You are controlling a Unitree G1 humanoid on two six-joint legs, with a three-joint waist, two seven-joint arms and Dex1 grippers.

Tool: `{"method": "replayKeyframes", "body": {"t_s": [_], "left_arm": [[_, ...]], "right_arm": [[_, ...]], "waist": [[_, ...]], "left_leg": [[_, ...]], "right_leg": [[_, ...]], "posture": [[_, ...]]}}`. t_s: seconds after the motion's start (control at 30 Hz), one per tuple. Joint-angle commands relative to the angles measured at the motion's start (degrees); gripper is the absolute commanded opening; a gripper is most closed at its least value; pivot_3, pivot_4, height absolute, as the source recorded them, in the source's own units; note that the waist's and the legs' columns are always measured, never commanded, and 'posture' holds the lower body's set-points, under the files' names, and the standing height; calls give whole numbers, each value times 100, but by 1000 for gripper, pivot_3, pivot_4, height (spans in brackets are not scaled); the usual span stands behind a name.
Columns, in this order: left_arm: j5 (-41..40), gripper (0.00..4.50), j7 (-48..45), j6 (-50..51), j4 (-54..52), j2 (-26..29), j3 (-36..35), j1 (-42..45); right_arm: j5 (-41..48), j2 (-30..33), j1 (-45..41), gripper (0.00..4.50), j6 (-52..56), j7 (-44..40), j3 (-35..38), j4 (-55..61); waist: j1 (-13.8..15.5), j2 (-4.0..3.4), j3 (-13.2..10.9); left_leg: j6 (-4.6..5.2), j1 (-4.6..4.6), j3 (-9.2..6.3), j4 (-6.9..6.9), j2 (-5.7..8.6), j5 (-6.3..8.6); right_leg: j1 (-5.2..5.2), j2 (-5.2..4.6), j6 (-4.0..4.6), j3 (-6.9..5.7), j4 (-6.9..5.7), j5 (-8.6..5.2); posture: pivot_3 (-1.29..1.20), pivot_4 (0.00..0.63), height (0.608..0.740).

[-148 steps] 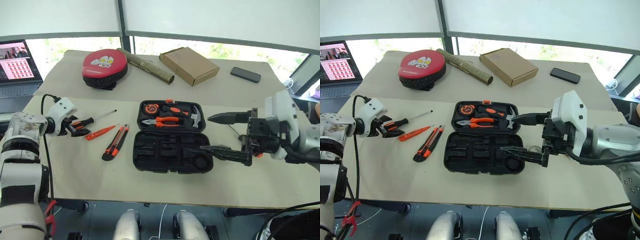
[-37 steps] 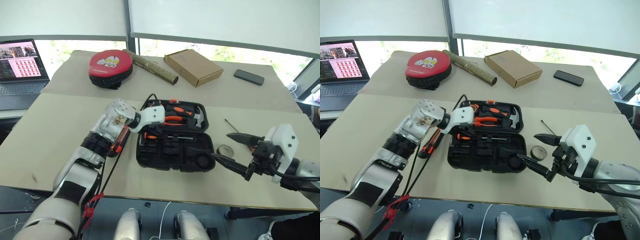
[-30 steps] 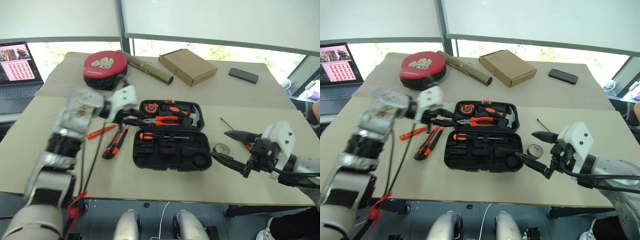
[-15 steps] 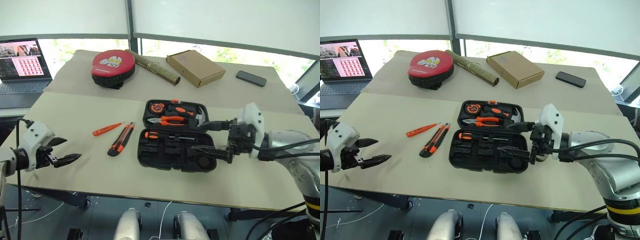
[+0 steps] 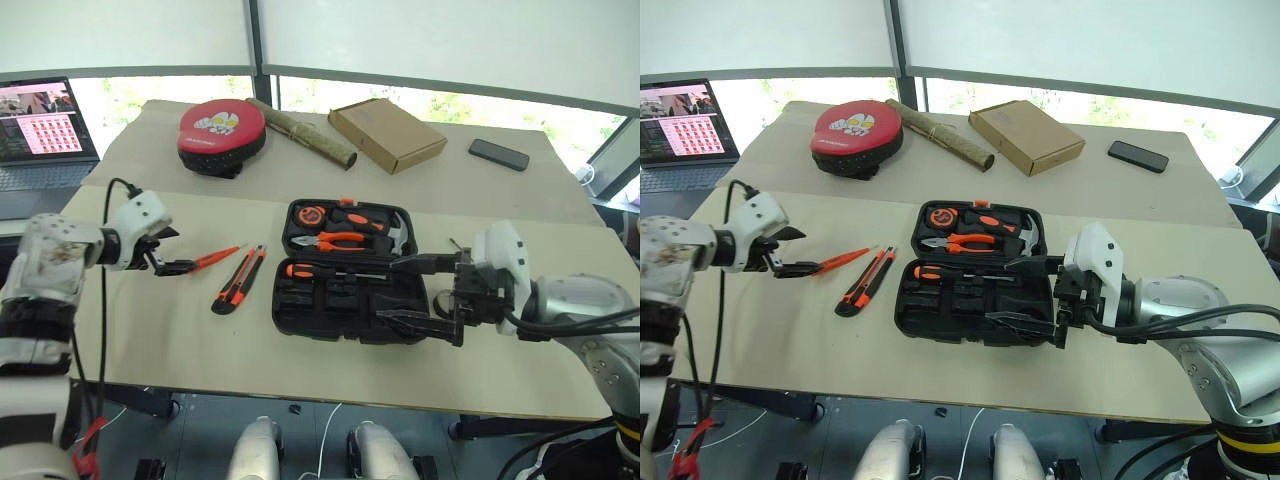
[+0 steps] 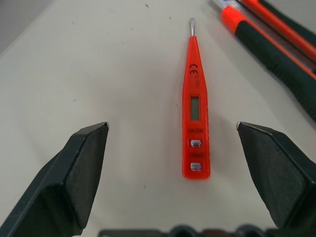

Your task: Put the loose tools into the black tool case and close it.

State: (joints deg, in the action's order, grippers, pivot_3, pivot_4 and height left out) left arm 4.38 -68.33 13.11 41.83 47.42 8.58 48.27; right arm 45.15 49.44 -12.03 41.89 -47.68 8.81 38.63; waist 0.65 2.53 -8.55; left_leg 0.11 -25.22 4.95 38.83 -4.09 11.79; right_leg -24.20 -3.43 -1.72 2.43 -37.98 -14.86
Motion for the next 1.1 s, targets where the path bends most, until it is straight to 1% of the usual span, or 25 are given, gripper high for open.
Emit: {"method": "replayKeyframes", "body": {"t_s": [0.03,0.1,0.17,0.23,0.33,0.43,0.53,0.57,0.67,0.8,0.9,1.1], "left_arm": [[184,4466,-65,-649,720,-91,134,505],[96,4466,-163,-693,857,-145,79,663],[-105,4466,-392,-680,718,-136,-46,692],[-789,4466,-955,-344,-197,-29,-430,435],[-1887,4466,-1537,898,-2051,218,-943,-181],[-2795,4466,-1623,2035,-3738,374,-1192,-799],[-3218,4466,-1542,2440,-4689,431,-1218,-1165],[-3415,4466,-1537,2576,-5028,393,-1184,-1232],[-3750,4466,-1414,2802,-5518,272,-1106,-1264],[-3821,4466,-1334,2814,-5598,232,-982,-1231],[-3807,4466,-1251,2752,-5592,186,-871,-1179],[-3877,4466,-1149,2728,-5661,170,-803,-1116]], "right_arm": [[197,34,109,4500,116,323,348,381],[175,75,245,4500,137,433,456,428],[86,125,456,4500,130,500,636,398],[-109,167,898,4500,106,589,1099,153],[-308,191,1554,4500,111,604,1811,-134],[-645,264,2084,4500,-32,488,2256,-503],[-1007,390,2358,4500,-237,343,2492,-1005],[-1179,472,2321,4500,-295,335,2517,-1441],[-1532,632,2132,4500,-481,313,2344,-2303],[-1994,700,1738,4500,-812,227,1729,-3049],[-2242,594,1091,4500,-891,297,1236,-3725],[-2507,304,144,4500,-918,275,609,-4697]], "waist": [[-17,2,-1],[-38,3,-2],[-27,4,-2],[-18,7,-3],[-7,11,-3],[-18,6,-1],[-12,-2,2],[-15,-3,2],[-20,-2,2],[-58,-9,2],[-101,-13,-1],[-143,-16,-3]], "left_leg": [[0,-2,0,0,0,0],[0,-3,-1,-1,0,0],[0,-5,-2,-1,0,0],[0,-6,-2,-1,0,0],[0,-11,-4,1,-1,0],[0,-8,-3,0,-1,1],[0,6,-4,2,1,0],[-1,9,-4,3,1,-1],[0,13,-5,5,2,-6],[2,19,-6,1,4,-7],[2,17,-5,-1,6,-7],[2,17,-7,-5,9,-7]], "right_leg": [[-1,0,0,0,0,0],[-3,0,0,1,2,0],[-4,0,0,1,1,0],[-2,-2,-1,0,1,-1],[-1,-5,-3,-1,3,-1],[1,-7,-7,1,2,-2],[13,-6,-8,2,-3,-3],[12,-4,-8,4,-3,-3],[16,-1,-8,8,-1,-3],[15,3,-6,15,-2,-4],[13,4,-6,20,-2,-4],[12,4,-7,24,-2,-3]], "posture": [[0,150,740],[0,150,740],[0,150,740],[0,150,740],[0,150,740],[0,150,740],[0,150,740],[0,150,740],[0,150,740],[0,150,740],[0,150,740],[0,150,740]]}}
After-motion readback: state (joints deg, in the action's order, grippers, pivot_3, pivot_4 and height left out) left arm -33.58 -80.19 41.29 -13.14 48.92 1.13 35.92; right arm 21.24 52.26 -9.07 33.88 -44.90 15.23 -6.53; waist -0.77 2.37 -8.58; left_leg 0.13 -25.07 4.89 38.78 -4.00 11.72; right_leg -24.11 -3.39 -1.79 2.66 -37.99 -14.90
